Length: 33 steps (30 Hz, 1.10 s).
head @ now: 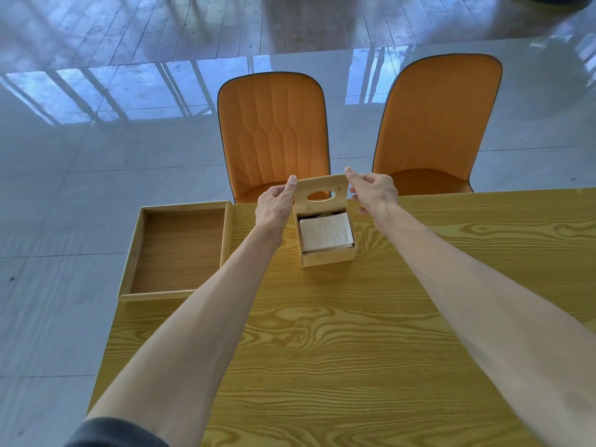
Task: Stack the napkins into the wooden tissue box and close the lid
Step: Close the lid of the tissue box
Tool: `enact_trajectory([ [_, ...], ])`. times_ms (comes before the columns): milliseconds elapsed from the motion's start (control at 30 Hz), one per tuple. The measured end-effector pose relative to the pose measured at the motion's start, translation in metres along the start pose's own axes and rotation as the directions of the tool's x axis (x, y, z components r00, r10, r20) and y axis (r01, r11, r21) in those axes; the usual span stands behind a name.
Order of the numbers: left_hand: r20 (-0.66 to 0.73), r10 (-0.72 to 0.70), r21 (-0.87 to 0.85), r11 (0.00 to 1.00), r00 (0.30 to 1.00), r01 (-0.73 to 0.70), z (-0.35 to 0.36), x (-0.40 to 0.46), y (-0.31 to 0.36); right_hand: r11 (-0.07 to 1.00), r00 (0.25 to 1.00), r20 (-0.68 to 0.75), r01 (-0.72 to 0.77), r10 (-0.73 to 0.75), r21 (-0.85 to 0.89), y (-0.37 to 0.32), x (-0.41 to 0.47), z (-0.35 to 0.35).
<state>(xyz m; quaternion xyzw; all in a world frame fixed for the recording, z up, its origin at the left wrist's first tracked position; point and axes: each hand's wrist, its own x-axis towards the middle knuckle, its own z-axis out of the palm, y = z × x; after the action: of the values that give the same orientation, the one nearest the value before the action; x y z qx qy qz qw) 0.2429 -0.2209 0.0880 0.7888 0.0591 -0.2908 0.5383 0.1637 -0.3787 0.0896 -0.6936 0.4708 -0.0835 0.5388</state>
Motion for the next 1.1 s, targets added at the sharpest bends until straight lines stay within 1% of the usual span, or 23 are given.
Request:
enact_trajectory([
  [167, -0.023, -0.033, -0.049, 0.998, 0.999, 0.032, 0.004, -0.001, 0.006, 1.000, 0.999, -0.048, -0.015, 0.016, 0.023, -0.003, 0.002, 0.004],
  [300, -0.041, -0.041, -0.043, 0.998, 0.998, 0.039, 0.004, -0.002, 0.006, 0.997, 0.998, -0.021, -0.055, 0.056, 0.054, -0.003, 0.002, 0.000],
  [400, -0.040, -0.034, -0.029, 0.999, 0.999, 0.033, 0.001, -0.005, 0.001, 0.995, 0.997, 0.032, -0.068, 0.066, 0.070, 0.003, 0.000, -0.005],
  [600, 0.013, -0.018, -0.036, 0.999, 1.000, 0.018, -0.004, -0.023, -0.024, 0.988, 0.979, 0.195, -0.089, 0.063, 0.128, 0.030, -0.019, -0.016],
  [767, 0.048, -0.030, -0.034, 0.999, 0.998, 0.032, -0.006, -0.040, -0.054, 0.988, 0.960, 0.274, -0.087, 0.050, 0.124, 0.060, -0.032, -0.022],
  [867, 0.063, -0.068, -0.011, 0.998, 0.996, 0.068, -0.005, -0.045, -0.071, 0.991, 0.959, 0.274, -0.093, 0.065, 0.091, 0.075, -0.036, -0.022],
  [967, 0.059, -0.103, -0.010, 0.995, 0.993, 0.103, -0.002, -0.046, -0.083, 0.989, 0.959, 0.271, -0.110, 0.079, 0.102, 0.085, -0.038, -0.022],
  [1100, 0.058, -0.105, -0.021, 0.994, 0.993, 0.107, 0.002, -0.044, -0.089, 0.989, 0.965, 0.252, -0.105, 0.075, 0.108, 0.094, -0.038, -0.019],
])
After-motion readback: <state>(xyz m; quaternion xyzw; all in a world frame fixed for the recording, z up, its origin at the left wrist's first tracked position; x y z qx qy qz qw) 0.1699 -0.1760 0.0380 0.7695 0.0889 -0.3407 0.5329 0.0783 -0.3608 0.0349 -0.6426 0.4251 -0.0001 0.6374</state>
